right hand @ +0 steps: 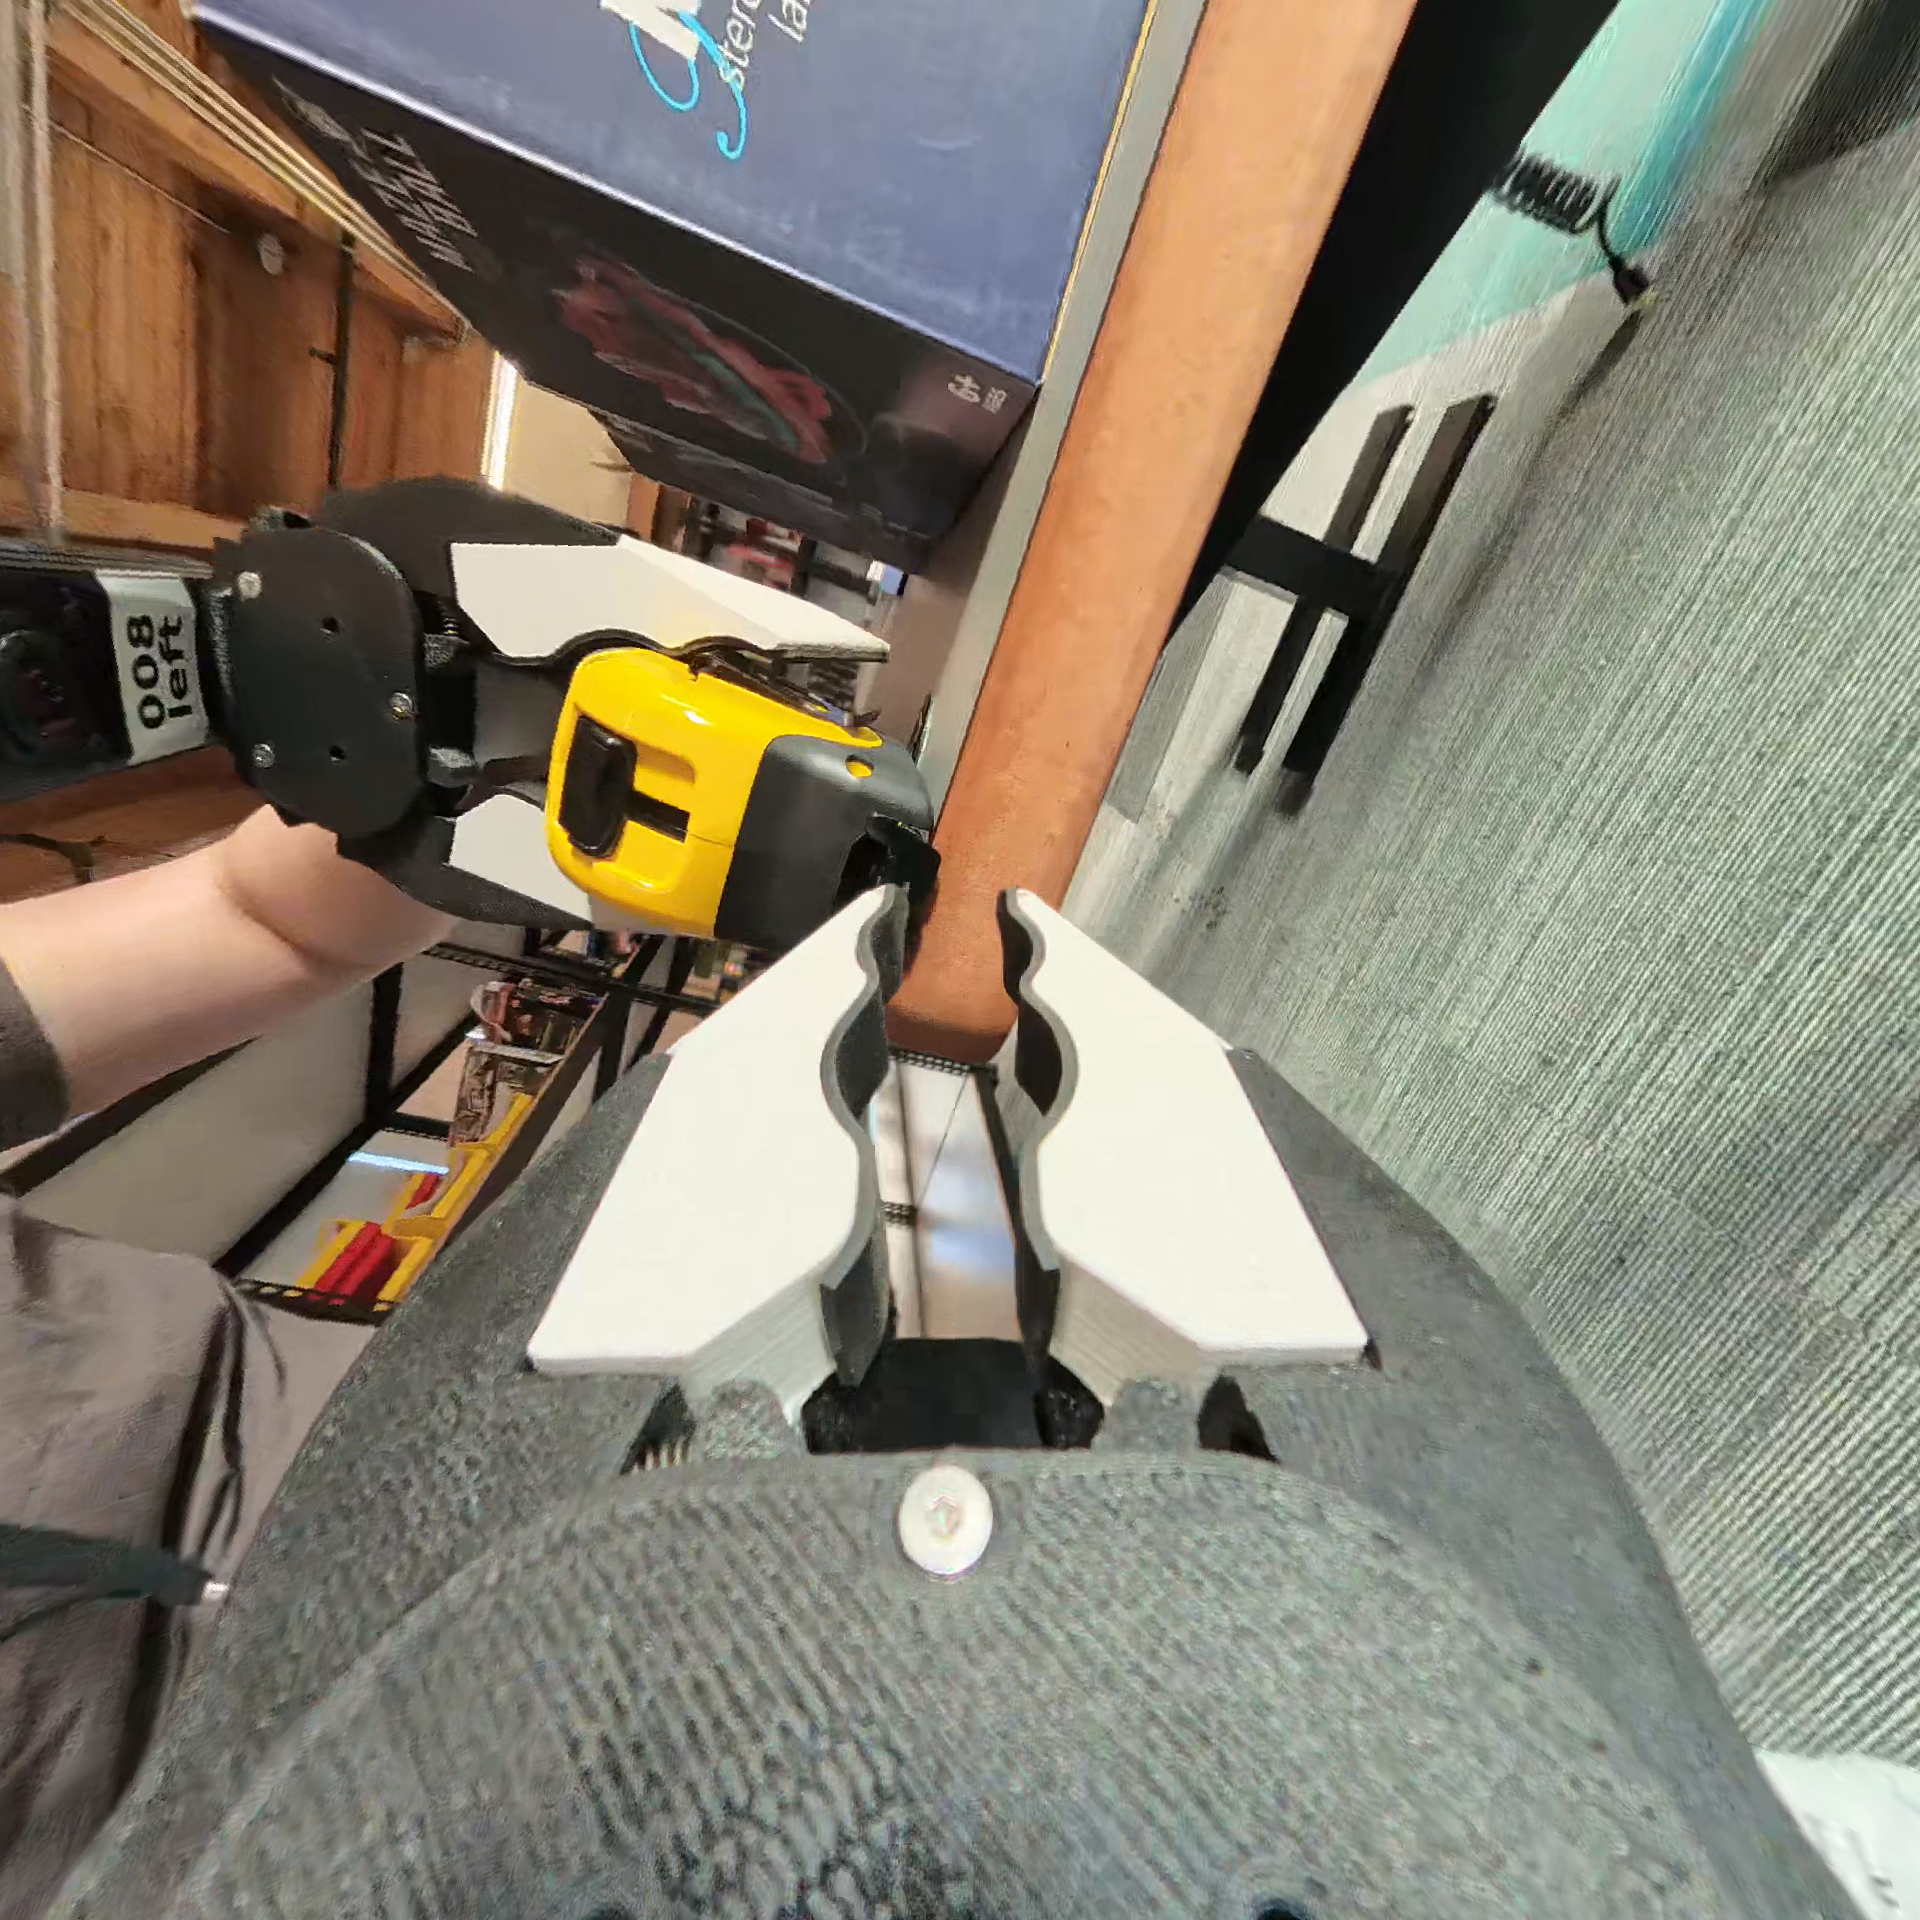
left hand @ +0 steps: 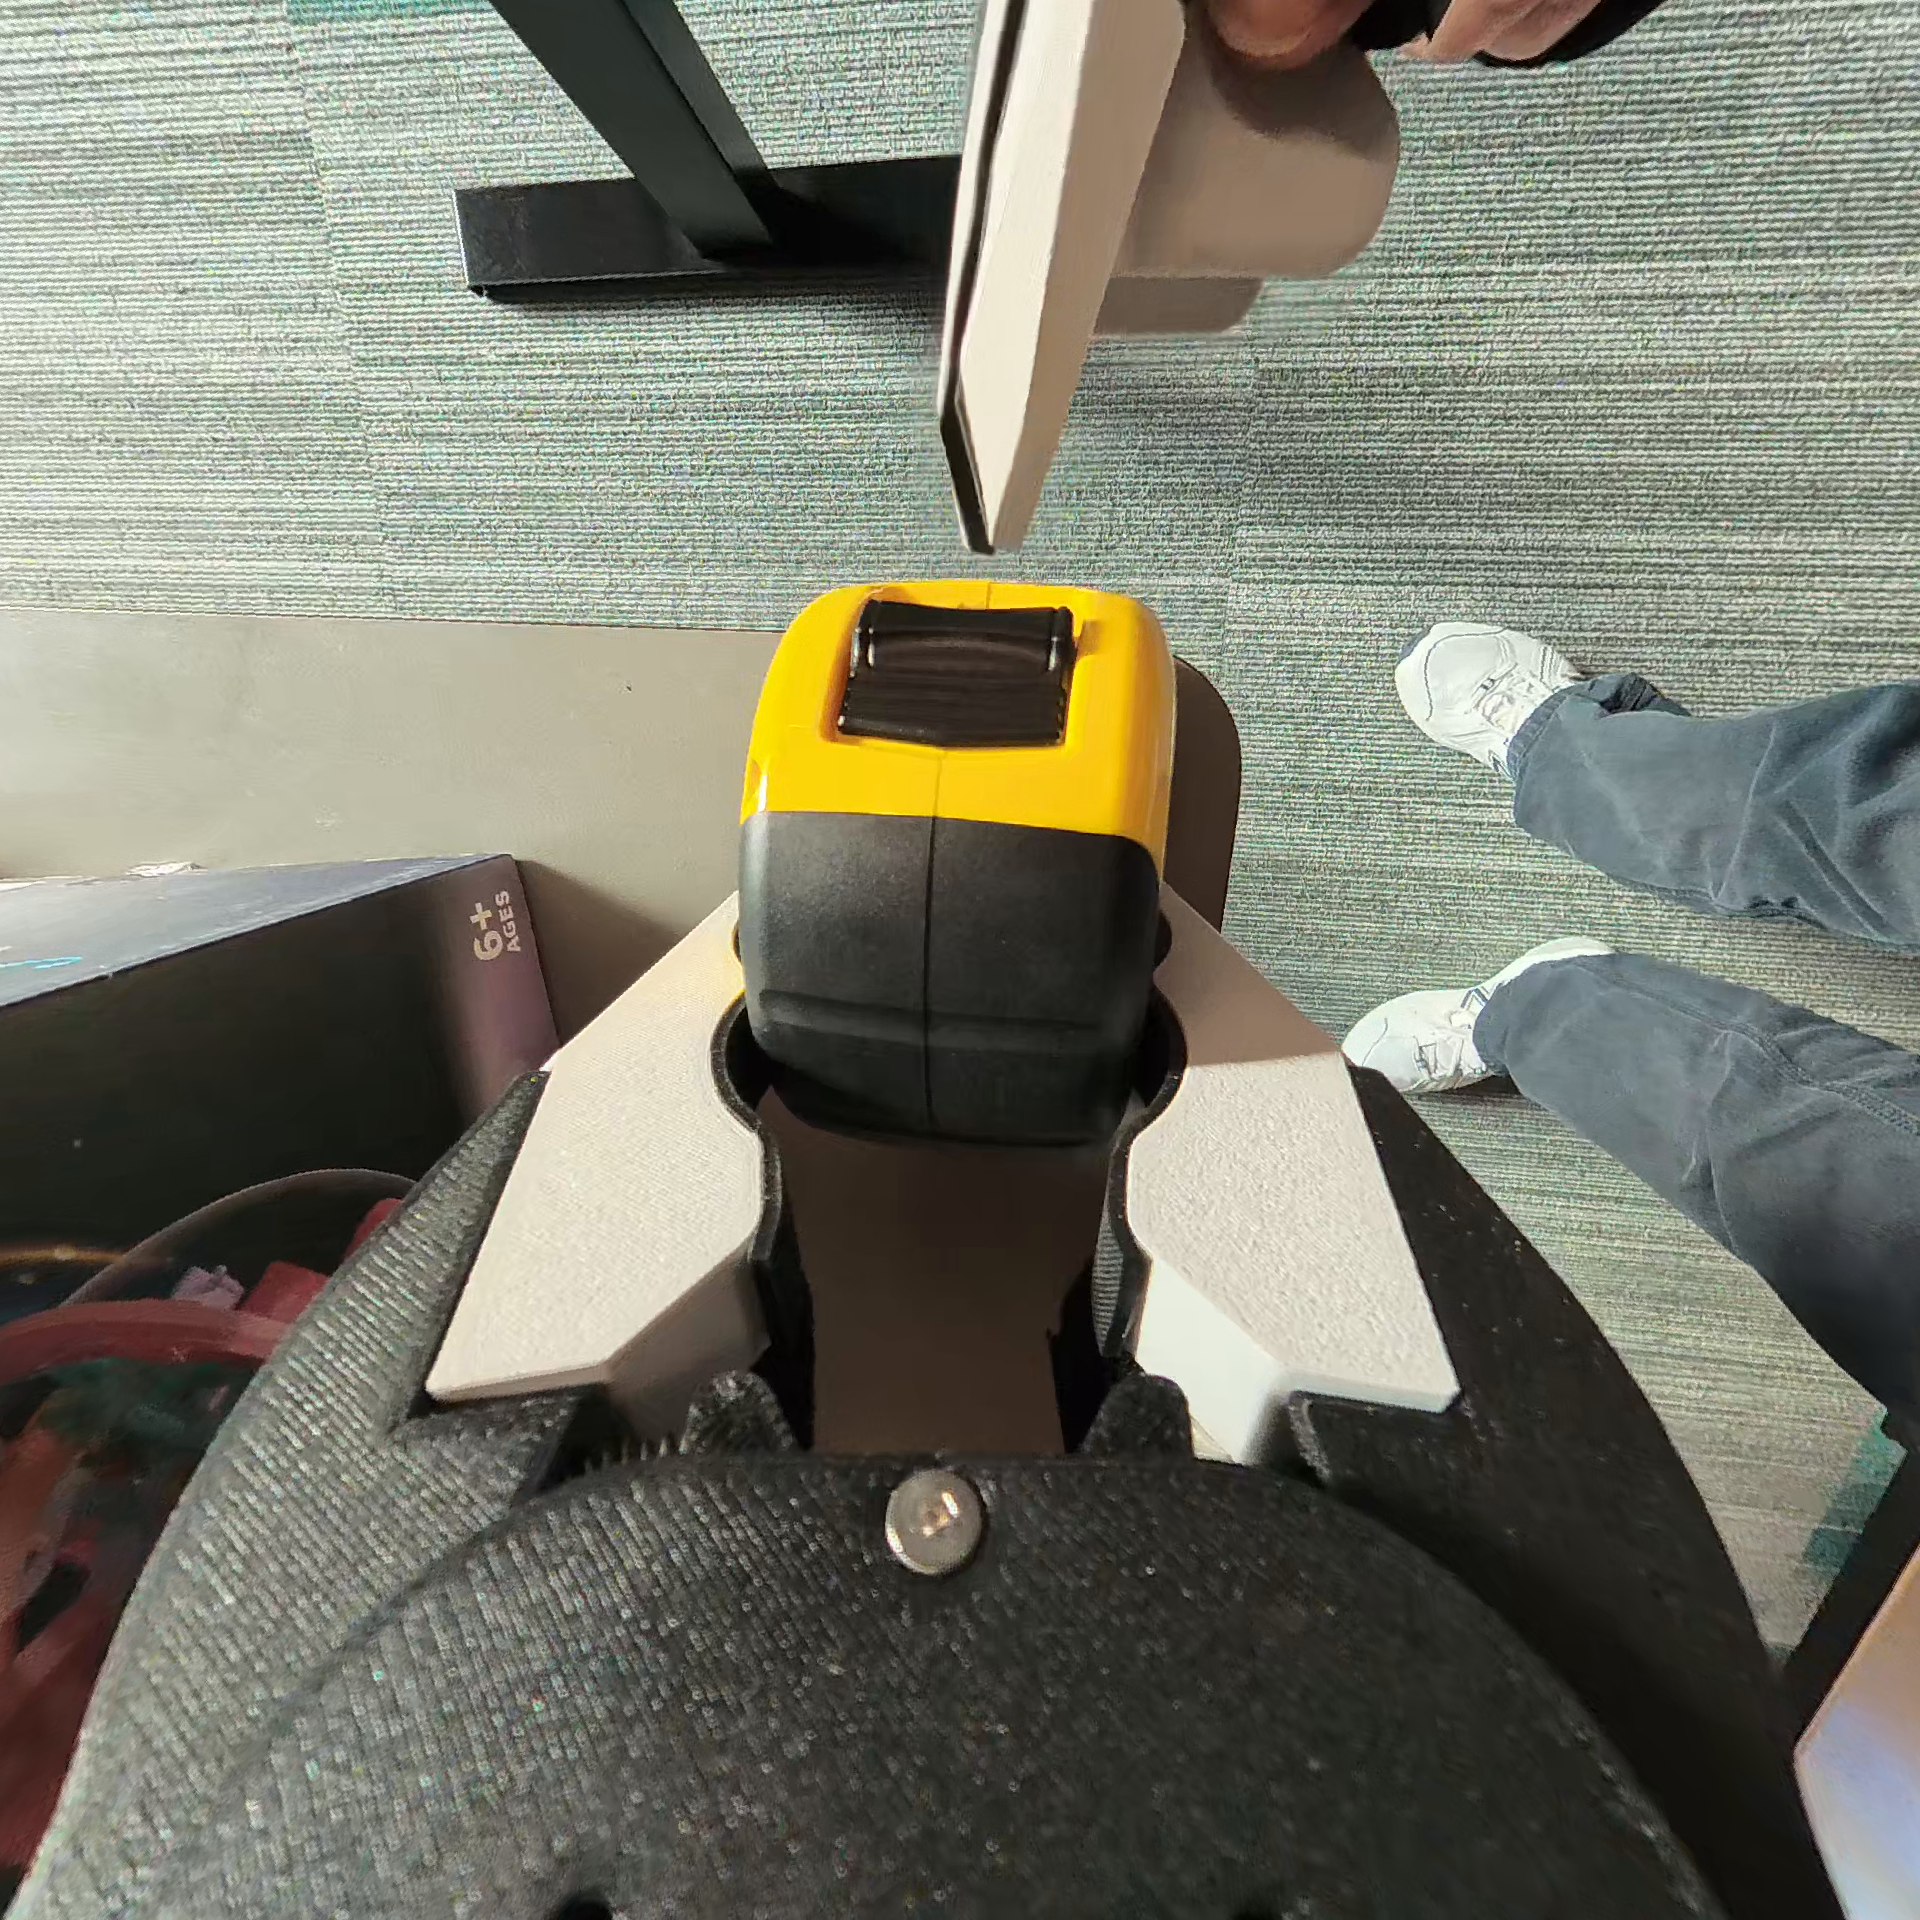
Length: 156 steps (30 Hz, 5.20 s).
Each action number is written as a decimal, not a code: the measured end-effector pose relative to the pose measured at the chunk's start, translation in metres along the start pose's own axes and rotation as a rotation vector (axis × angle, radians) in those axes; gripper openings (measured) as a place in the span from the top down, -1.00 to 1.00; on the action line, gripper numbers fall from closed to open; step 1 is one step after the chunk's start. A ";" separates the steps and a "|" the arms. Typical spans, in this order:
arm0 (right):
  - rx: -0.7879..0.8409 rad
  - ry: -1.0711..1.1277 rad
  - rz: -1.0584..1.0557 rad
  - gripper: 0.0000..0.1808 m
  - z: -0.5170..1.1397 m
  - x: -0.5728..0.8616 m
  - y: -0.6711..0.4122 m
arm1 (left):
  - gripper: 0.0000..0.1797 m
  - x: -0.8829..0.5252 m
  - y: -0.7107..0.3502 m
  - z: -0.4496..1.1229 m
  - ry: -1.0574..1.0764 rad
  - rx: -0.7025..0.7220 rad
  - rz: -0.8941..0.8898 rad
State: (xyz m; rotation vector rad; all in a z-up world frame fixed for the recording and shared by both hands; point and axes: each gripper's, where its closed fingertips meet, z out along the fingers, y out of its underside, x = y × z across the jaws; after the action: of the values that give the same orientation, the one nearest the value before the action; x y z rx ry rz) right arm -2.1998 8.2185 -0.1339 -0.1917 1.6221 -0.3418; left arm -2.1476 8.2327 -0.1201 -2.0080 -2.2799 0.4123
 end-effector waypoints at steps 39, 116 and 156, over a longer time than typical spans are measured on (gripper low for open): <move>-0.062 -0.095 0.080 0.92 0.014 -0.009 0.004 | 0.24 -0.001 -0.001 0.002 -0.012 0.011 0.005; 0.036 0.023 -0.086 0.63 0.013 0.003 0.004 | 0.22 -0.004 0.012 0.002 -0.030 -0.065 0.001; -0.040 0.110 -0.250 0.68 0.010 0.000 0.004 | 0.14 -0.001 -0.002 0.009 0.008 -0.018 -0.007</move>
State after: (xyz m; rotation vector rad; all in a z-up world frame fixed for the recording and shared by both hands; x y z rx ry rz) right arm -2.1896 8.2207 -0.1358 -0.4143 1.7180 -0.5193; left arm -2.1514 8.2303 -0.1277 -2.0051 -2.2939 0.3844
